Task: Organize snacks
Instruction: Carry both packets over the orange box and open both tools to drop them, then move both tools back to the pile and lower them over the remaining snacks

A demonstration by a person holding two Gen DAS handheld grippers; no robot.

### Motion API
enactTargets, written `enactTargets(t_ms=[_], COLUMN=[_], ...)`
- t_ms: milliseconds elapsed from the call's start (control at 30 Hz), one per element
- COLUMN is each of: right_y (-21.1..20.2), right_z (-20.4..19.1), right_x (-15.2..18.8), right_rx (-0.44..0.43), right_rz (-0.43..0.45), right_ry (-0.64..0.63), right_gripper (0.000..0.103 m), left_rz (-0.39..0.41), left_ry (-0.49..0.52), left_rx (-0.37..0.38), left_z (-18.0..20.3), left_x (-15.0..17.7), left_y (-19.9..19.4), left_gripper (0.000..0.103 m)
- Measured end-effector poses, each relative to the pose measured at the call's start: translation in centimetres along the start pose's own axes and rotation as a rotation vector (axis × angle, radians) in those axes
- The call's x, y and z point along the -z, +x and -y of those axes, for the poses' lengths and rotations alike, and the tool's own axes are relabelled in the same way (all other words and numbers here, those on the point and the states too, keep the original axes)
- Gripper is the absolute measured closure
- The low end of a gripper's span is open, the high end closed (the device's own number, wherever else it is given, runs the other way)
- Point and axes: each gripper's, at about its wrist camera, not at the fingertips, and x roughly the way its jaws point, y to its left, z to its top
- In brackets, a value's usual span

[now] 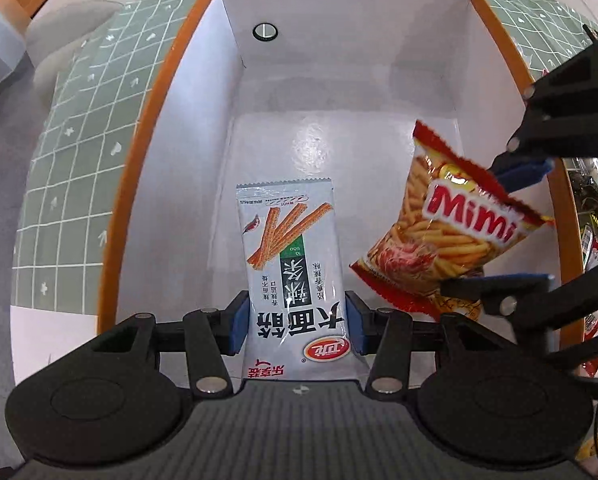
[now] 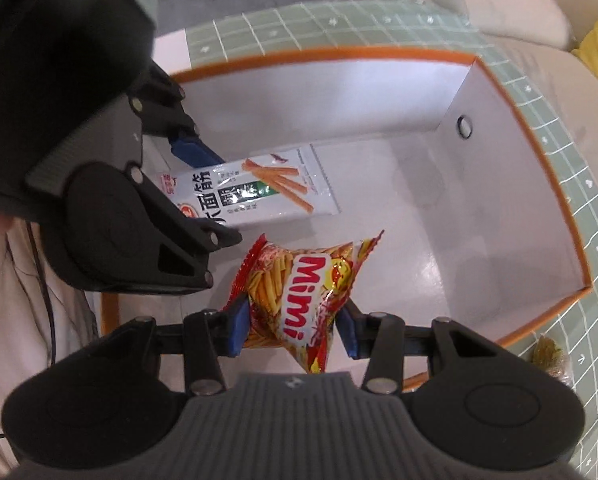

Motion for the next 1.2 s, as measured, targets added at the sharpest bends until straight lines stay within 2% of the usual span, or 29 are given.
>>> enactTargets(t_ms=[300, 367, 467, 533, 600, 733, 900, 1033, 1100, 1200], right_y=[1.9, 2.3, 2.3, 2.2, 1.8, -0.1, -3.8, -6.7, -8.2, -9.9], right_z=[-0.3, -0.2, -0.4, -0.3, -0.3, -0.6, -0.7, -0.2, 0.0, 0.5], right_x=[-0.6, -0.9, -1.0, -1.1, -1.4, -1.4, -0.8, 1.3, 2.7, 5.4], right_rx=[0.005, 0.011, 0.004, 0.006, 0.018, 0.049, 0.11, 0.157, 0.182, 0.204], right_rz=[-0.06, -0.065, -0.062, -0.054, -0.044, 0.002, 0.079, 0.138, 0.161, 0.187], right_ry=[0.018, 0.019, 0.025, 0.029, 0.031, 0.044, 0.082, 0.147, 0.181, 0.263], right_gripper=[0.058, 0.058, 0.055, 0.047, 0.045, 0.03, 0.024, 0.023, 0.021, 0.02], left_rz=[-0.031, -0.042, -0.038, -0.027, -0.008, 0.056, 0.166, 0.244, 0.269, 0.306], left_ry=[0.009, 0.013, 0.027, 0.036, 0.026, -0.01, -0.034, -0.046, -0.02, 0.075], left_rx=[-0.008, 0.0, -0.001, -0.007, -0.006, 0.019, 0.093, 0.177, 0.195, 0.211], left_z=[0.6, 0.5, 0.7, 0.8, 0.6, 0.1, 0.0, 0.8, 1.9, 4.3], left_x=[-0.2, -0.4, -0.3, -0.3, -0.2, 0.0, 0.6, 0.7, 0.9, 1.1], left_y=[0.8, 1.3, 1.2, 1.0, 0.6, -1.0, -3.9, -6.1, -7.2, -8.9], left_gripper=[0.046, 0.043, 0.039, 0.038, 0.037, 0.036, 0.036, 0.036, 0.036, 0.036])
